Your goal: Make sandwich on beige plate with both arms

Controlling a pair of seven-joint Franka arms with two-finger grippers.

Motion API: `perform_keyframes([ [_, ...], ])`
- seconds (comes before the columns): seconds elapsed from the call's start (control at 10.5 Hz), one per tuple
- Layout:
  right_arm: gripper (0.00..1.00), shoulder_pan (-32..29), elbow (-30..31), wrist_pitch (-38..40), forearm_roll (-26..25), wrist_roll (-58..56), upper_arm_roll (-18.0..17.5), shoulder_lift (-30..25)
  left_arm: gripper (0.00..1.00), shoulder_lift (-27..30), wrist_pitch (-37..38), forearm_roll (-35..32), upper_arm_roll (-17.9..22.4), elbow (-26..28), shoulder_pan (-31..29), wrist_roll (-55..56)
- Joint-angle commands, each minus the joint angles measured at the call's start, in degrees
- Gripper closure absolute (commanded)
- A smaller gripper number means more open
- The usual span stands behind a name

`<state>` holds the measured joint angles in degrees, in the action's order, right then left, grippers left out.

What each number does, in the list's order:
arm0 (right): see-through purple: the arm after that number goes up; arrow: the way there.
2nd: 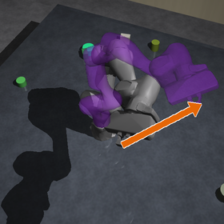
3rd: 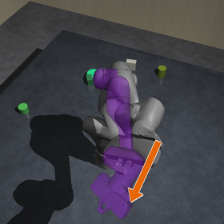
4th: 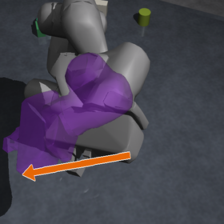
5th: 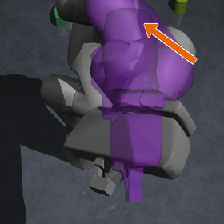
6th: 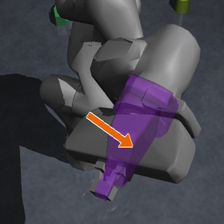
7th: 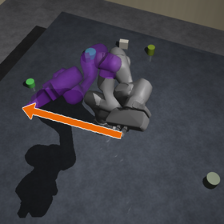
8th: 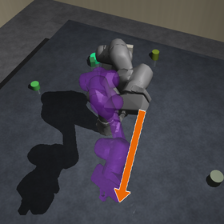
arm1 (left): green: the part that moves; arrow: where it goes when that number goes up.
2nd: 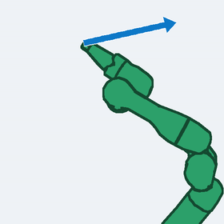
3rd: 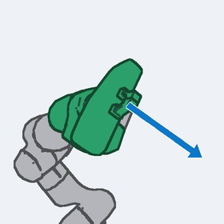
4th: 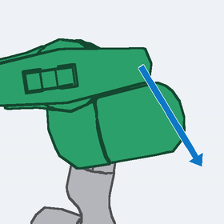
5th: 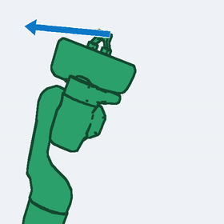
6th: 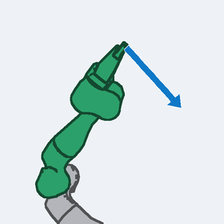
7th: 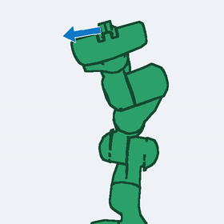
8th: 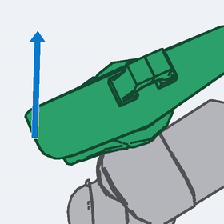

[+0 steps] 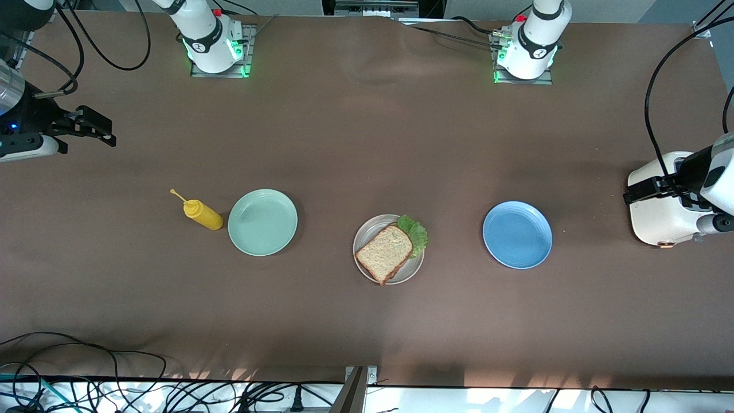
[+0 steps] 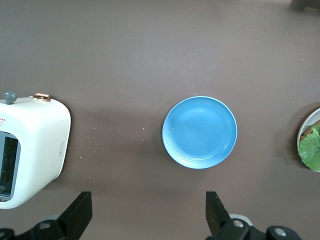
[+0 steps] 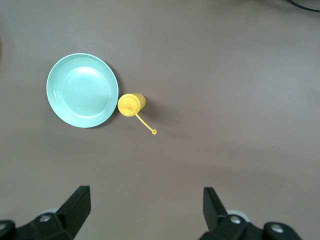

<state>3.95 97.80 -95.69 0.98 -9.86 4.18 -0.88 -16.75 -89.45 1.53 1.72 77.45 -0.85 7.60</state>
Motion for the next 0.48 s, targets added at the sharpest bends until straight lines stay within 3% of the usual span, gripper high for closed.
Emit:
perform_keyframes([
  [0.0,0.00,-0.08,-1.82,1.29,-0.71,0.10,-0.14,0.53,0.00,1.54,0.24,1.81,1.00,1.21,0.15,-1.54],
  [0.38,0.00,0.01,-1.74,1.38,-1.15,0.02,-0.14,0.53,0.00,1.54,0.24,1.55,0.83,0.86,0.67,-2.59],
])
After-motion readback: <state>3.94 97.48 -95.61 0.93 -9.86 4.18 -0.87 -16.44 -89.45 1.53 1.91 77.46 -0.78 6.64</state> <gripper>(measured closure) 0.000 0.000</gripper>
